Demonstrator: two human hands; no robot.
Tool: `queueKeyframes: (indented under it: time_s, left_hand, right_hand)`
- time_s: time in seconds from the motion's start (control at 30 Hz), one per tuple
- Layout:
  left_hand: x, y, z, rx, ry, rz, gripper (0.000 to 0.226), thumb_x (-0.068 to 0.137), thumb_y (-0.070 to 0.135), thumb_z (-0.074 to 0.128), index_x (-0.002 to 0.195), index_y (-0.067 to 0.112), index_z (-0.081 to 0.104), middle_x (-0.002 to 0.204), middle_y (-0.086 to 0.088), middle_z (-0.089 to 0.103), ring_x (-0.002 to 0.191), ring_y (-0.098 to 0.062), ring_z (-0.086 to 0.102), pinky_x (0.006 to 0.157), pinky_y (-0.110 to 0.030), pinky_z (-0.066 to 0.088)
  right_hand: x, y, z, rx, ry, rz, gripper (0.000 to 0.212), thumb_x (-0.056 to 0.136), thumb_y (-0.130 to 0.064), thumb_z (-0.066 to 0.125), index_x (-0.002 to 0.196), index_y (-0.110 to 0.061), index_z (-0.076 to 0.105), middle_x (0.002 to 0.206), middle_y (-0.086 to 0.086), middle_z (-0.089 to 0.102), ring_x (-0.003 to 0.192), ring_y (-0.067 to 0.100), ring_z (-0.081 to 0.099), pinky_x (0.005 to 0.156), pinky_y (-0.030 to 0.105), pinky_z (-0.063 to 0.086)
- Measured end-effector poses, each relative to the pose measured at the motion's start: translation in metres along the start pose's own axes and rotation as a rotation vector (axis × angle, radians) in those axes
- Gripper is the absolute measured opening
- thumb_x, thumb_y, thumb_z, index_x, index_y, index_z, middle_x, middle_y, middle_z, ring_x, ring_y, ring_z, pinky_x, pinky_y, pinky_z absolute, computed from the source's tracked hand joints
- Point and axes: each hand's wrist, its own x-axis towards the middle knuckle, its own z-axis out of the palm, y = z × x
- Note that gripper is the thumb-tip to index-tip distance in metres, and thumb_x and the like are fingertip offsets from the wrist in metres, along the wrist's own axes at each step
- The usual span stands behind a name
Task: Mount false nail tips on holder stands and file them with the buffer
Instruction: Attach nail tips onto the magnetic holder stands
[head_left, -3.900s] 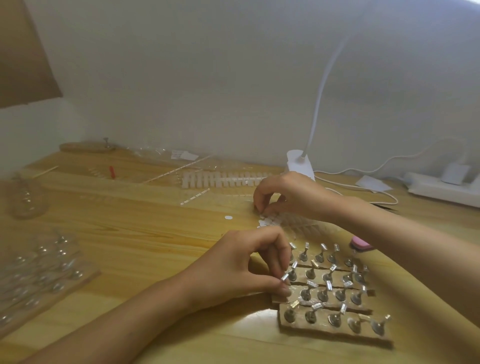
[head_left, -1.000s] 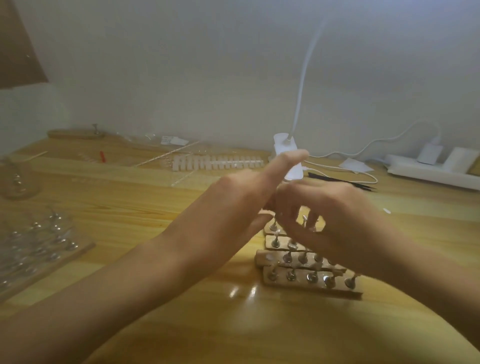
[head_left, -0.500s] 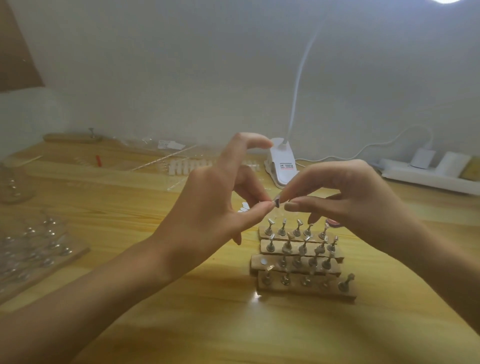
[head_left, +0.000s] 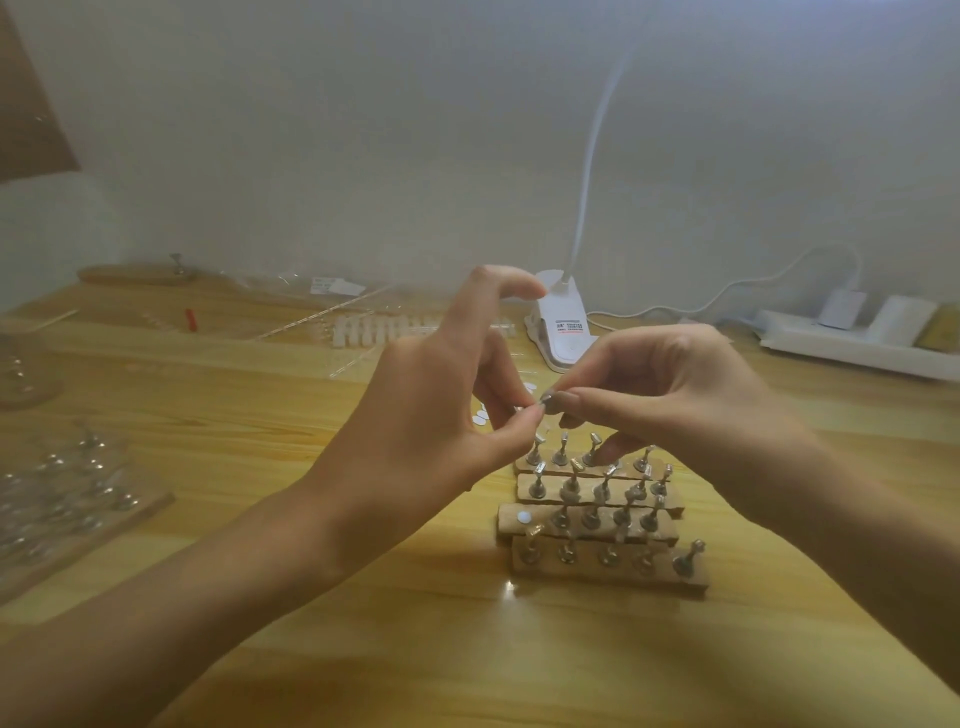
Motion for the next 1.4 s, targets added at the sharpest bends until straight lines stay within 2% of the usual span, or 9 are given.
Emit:
queueKeyframes:
  time_s: [0.13,0.27,0.37,0.57,0.7,0.93,1.17,1.27,1.4]
  left_hand:
    - [0.001,0.001,-0.001,-0.055,0.004,-0.049,0.061,0.080,0.009,0.077,0.129,0.027,0.045,0.071,0.011,0.066,0.069,-0.004,0.067,0.049,-0.008,0.043]
    - [0.002,-0.001,-0.001,-0.169,-0.007,-0.113,0.059,0.081,0.006,0.076,0.127,0.028,0.046,0.070,0.007,0.067,0.066,-0.008,0.066,0.038,-0.023,0.047]
    - [0.003,-0.003,-0.001,-0.262,-0.029,-0.166,0.057,0.082,0.008,0.077,0.126,0.030,0.047,0.071,0.002,0.068,0.066,-0.009,0.067,0.040,-0.026,0.049]
    - [0.004,-0.006,-0.001,-0.522,-0.080,-0.294,0.057,0.079,0.013,0.078,0.125,0.028,0.048,0.076,-0.005,0.071,0.072,-0.016,0.071,0.044,-0.023,0.047]
    - [0.004,-0.004,-0.002,-0.583,-0.098,-0.324,0.063,0.069,0.025,0.077,0.125,0.028,0.048,0.076,-0.003,0.071,0.074,-0.015,0.072,0.045,-0.021,0.047]
    - [0.003,-0.007,-0.002,-0.637,-0.119,-0.331,0.059,0.074,0.024,0.075,0.126,0.026,0.047,0.082,-0.004,0.074,0.078,-0.016,0.073,0.048,-0.019,0.049]
    - [0.003,-0.011,0.000,-0.666,-0.093,-0.343,0.058,0.074,0.023,0.075,0.126,0.025,0.049,0.086,-0.005,0.075,0.080,-0.015,0.073,0.049,-0.019,0.049]
    - [0.002,-0.011,0.001,-0.566,-0.051,-0.298,0.055,0.076,0.021,0.077,0.123,0.027,0.050,0.081,-0.004,0.074,0.077,-0.016,0.072,0.050,-0.022,0.051]
    - [-0.002,-0.011,0.006,-0.403,-0.016,-0.207,0.049,0.082,0.011,0.077,0.118,0.032,0.051,0.073,0.000,0.070,0.070,-0.013,0.071,0.045,-0.025,0.051]
  right_hand:
    - [0.001,-0.001,0.000,0.016,0.003,0.026,0.013,0.070,-0.023,0.076,0.078,-0.013,0.078,0.078,0.007,0.076,0.073,0.013,0.073,0.056,0.022,0.057]
    - [0.001,-0.002,-0.002,0.041,-0.021,0.088,0.010,0.075,-0.017,0.076,0.081,-0.009,0.078,0.078,0.006,0.075,0.076,0.011,0.072,0.056,0.021,0.057]
    - [0.001,-0.003,-0.003,0.065,-0.017,0.125,0.011,0.071,-0.022,0.076,0.077,-0.013,0.079,0.078,0.004,0.074,0.076,0.008,0.071,0.054,0.020,0.055]
    - [0.002,-0.002,-0.005,0.135,-0.035,0.187,0.014,0.068,-0.030,0.077,0.075,-0.019,0.079,0.078,0.000,0.073,0.075,0.005,0.070,0.052,0.018,0.053]
    - [0.002,-0.002,-0.005,0.187,-0.060,0.235,0.017,0.067,-0.034,0.077,0.076,-0.019,0.079,0.080,-0.002,0.073,0.077,0.005,0.069,0.051,0.017,0.052]
    - [0.002,-0.004,-0.005,0.228,-0.055,0.254,0.018,0.066,-0.031,0.076,0.077,-0.017,0.079,0.079,0.000,0.072,0.075,0.005,0.069,0.048,0.017,0.051]
    - [0.000,-0.007,-0.004,0.130,-0.028,0.142,0.011,0.073,-0.027,0.075,0.075,-0.016,0.076,0.082,0.002,0.074,0.076,0.008,0.070,0.049,0.019,0.053]
    - [-0.002,-0.009,-0.002,-0.025,0.021,0.022,0.011,0.074,-0.024,0.076,0.078,-0.014,0.075,0.079,0.000,0.074,0.073,0.008,0.071,0.049,0.022,0.055]
    - [-0.003,-0.003,0.004,-0.294,0.081,-0.168,0.006,0.078,-0.011,0.079,0.078,-0.014,0.075,0.073,-0.007,0.071,0.072,0.010,0.071,0.048,0.022,0.056]
